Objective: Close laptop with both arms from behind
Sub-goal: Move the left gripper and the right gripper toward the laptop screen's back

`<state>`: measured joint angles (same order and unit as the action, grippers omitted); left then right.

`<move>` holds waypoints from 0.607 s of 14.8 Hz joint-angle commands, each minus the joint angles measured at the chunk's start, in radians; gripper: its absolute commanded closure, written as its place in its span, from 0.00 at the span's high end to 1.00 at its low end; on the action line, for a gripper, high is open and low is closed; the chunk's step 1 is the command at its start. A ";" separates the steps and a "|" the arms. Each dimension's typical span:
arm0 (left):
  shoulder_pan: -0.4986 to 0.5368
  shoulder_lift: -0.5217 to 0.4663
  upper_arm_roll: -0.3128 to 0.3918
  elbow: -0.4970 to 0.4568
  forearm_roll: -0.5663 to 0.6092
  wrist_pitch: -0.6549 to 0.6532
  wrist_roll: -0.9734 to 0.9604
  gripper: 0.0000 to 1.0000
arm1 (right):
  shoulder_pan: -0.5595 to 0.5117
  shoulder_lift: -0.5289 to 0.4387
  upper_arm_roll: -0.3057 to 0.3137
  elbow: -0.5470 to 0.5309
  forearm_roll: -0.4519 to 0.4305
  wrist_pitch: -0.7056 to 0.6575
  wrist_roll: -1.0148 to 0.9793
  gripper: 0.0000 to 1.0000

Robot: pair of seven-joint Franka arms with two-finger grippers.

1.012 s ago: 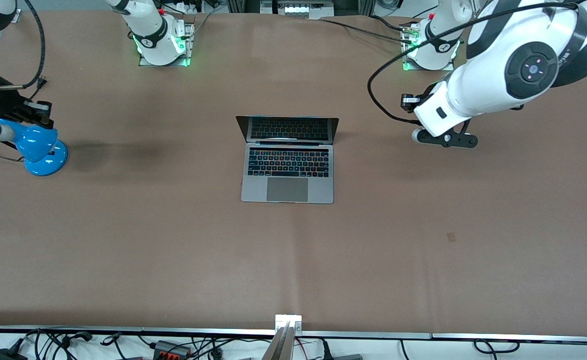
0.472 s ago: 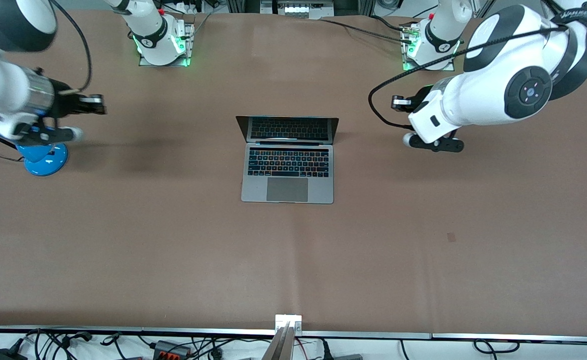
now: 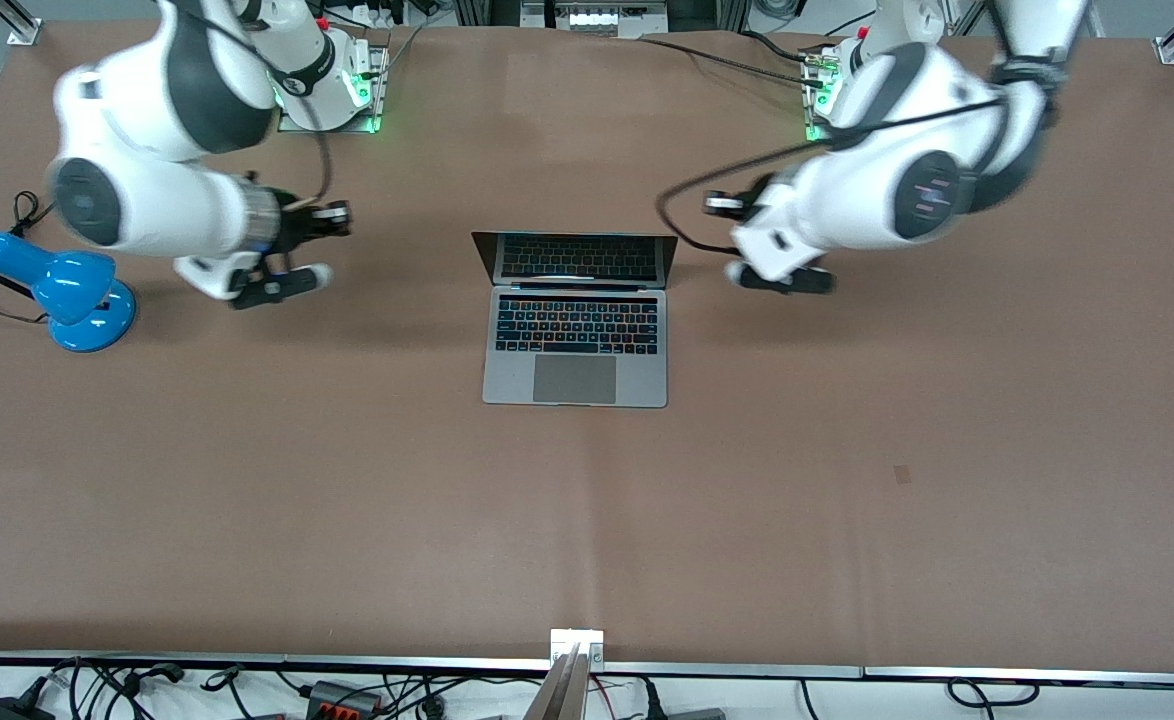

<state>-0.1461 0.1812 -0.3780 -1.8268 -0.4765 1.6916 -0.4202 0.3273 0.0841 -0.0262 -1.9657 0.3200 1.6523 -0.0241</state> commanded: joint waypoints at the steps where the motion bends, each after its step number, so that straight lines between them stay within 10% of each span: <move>1: 0.002 -0.037 -0.021 -0.100 -0.098 0.081 -0.014 0.01 | 0.097 -0.030 -0.011 -0.065 0.040 0.063 0.045 0.00; 9: -0.088 0.046 -0.130 -0.220 -0.097 0.400 -0.025 0.01 | 0.366 0.043 -0.011 -0.091 0.041 0.279 0.297 0.00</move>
<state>-0.1985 0.1932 -0.5032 -2.0302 -0.5548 2.0279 -0.4454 0.6936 0.1129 -0.0221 -2.0518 0.3461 1.8972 0.2743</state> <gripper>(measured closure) 0.991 0.991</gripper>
